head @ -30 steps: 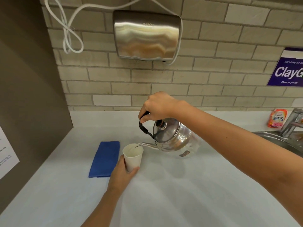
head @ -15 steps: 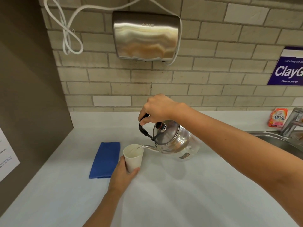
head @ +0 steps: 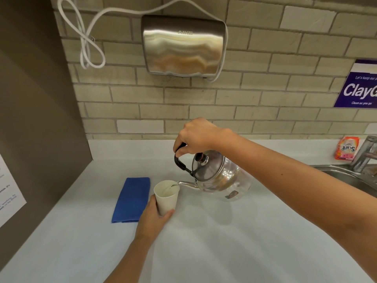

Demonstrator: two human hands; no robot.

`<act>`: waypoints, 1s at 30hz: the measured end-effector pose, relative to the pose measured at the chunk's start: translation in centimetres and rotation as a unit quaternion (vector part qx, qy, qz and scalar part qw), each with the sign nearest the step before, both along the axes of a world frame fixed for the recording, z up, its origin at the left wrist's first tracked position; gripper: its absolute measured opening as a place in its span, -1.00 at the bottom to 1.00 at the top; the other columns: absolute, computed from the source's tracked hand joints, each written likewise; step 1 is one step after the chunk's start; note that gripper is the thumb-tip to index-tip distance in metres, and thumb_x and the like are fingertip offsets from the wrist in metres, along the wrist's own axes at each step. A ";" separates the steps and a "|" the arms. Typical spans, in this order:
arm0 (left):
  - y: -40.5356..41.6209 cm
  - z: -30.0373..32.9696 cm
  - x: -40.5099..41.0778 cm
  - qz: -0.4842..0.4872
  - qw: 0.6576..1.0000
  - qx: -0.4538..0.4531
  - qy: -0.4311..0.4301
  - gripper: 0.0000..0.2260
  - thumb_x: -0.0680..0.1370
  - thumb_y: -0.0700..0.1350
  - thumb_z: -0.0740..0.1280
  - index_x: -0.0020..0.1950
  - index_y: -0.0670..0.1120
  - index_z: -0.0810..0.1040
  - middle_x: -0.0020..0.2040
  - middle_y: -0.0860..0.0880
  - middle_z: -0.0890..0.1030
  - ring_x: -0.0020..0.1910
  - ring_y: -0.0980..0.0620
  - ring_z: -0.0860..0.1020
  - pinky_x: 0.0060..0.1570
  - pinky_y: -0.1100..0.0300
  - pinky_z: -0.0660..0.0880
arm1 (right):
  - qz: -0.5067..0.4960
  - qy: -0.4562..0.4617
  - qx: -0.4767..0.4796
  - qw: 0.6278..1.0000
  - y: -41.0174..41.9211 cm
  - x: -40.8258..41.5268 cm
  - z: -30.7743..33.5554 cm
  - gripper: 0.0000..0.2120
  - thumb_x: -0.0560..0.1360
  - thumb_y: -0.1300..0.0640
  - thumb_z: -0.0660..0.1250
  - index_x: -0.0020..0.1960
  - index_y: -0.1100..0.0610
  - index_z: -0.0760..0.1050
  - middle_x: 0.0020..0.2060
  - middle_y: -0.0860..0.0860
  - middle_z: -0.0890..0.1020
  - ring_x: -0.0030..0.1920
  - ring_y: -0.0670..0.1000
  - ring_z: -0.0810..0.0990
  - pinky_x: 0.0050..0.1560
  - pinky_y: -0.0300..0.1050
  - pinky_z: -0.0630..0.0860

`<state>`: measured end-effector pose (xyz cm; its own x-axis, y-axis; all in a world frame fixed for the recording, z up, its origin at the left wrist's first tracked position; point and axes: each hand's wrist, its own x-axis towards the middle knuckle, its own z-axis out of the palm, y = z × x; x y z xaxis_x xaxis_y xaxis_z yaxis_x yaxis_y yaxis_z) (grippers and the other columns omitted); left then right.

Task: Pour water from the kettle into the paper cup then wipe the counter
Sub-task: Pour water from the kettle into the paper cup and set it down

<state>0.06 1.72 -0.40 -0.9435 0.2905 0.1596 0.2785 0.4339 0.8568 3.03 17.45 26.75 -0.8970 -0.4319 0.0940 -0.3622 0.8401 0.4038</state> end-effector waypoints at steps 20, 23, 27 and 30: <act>0.1 -0.1 -0.1 0.003 1.000 -0.004 -0.001 -0.33 0.38 0.03 0.47 0.38 -0.03 0.23 0.27 -0.07 0.49 0.20 -0.06 0.48 0.17 0.01 0.49 | -0.001 0.008 0.015 1.000 -0.6 0.0 0.9 -0.74 0.49 -0.17 0.24 0.10 -0.12 0.57 -0.17 -0.06 0.67 -0.27 -0.04 0.42 -0.45 -0.24 0.20; 0.1 -0.2 -0.1 0.004 1.000 -0.004 -0.002 -0.33 0.38 0.03 0.47 0.38 -0.02 0.23 0.27 -0.06 0.49 0.20 -0.04 0.48 0.16 0.04 0.48 | 0.004 0.012 0.016 1.000 -0.6 0.1 1.0 -0.74 0.49 -0.17 0.24 0.09 -0.11 0.57 -0.18 -0.06 0.67 -0.27 -0.05 0.41 -0.45 -0.24 0.18; 0.1 -0.4 -0.2 0.006 1.000 -0.002 0.000 -0.33 0.37 0.04 0.48 0.38 -0.01 0.23 0.27 -0.05 0.49 0.18 -0.03 0.48 0.12 0.06 0.47 | 0.008 0.010 0.021 1.000 -0.8 0.1 0.8 -0.74 0.49 -0.17 0.24 0.09 -0.11 0.57 -0.15 -0.06 0.68 -0.25 -0.04 0.43 -0.45 -0.24 0.17; 0.1 -0.5 -0.4 0.005 1.000 -0.005 -0.002 -0.32 0.37 0.06 0.48 0.38 0.00 0.22 0.27 -0.05 0.49 0.19 -0.03 0.48 0.14 0.04 0.48 | 0.013 0.009 0.027 1.000 -0.8 0.0 0.7 -0.73 0.49 -0.17 0.24 0.10 -0.11 0.57 -0.13 -0.06 0.68 -0.18 -0.01 0.52 -0.45 -0.25 0.19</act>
